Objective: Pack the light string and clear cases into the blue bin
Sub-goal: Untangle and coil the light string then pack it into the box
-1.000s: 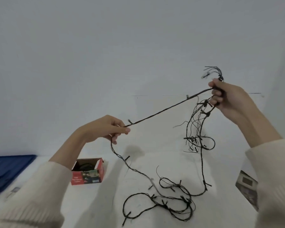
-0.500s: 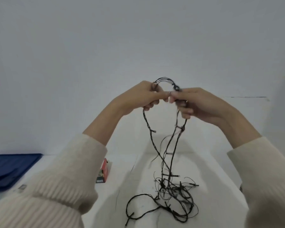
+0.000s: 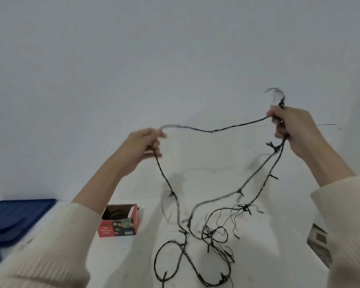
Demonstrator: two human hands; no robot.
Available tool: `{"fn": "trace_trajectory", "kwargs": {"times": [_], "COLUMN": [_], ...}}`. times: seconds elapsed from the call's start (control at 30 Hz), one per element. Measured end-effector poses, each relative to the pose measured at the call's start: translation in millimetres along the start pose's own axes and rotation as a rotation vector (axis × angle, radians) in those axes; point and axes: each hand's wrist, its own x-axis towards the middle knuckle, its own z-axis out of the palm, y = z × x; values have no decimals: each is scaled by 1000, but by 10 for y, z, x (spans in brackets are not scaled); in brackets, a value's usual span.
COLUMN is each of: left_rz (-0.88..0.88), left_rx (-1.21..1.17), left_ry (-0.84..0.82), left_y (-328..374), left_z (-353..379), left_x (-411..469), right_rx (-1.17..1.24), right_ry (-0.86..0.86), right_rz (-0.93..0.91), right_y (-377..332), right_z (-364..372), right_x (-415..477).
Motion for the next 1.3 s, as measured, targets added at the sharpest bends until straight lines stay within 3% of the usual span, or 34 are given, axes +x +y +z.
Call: {"fn": "trace_trajectory", "kwargs": {"times": [0.07,0.13,0.2,0.27,0.37,0.47,0.6,0.67,0.77,0.87,1.03,1.13,1.23,1.3], "left_rz": [79,153,209,207,164,102,-19,-48,-57,-55,-143,-121,53,211], "left_rx": [-171,-67,158,329,398,330,403,372,538,755,801,688,356,439], "left_ry": [84,62,-22,-167,-266,-251,-350,-359,-407,-392,-354,-206,-36,-36], "left_y": [287,533,714,820,811,617,169,0,-153,-307,-572,-569,-218,125], "left_z": [69,156,296,460,612,514,259,191,195,160,-76,-72,186,414], "left_x": [46,95,117,131,141,131,34,1,24,82,77,62,74,98], "right_rx": [-310,-517,-445,-189,-73,-58,153,108,88,264,448,214,-255,-407], "right_ry": [-152,-299,-419,-569,-727,-612,-394,-369,-328,-222,-1,54,-200,-388], "right_rz": [8,-36,-95,-86,-46,-14,70,70,72,89,40,-6,-61,-127], "right_y": [-5,-64,-165,-278,-361,-333,-241,-142,33,95,141,182,136,19], "right_z": [17,85,218,378,550,559,351,302,330,276,-36,-118,28,188], "right_x": [-65,-179,-314,-429,-507,-417,-252,-243,-266,-233,-109,-88,-240,-400]}}
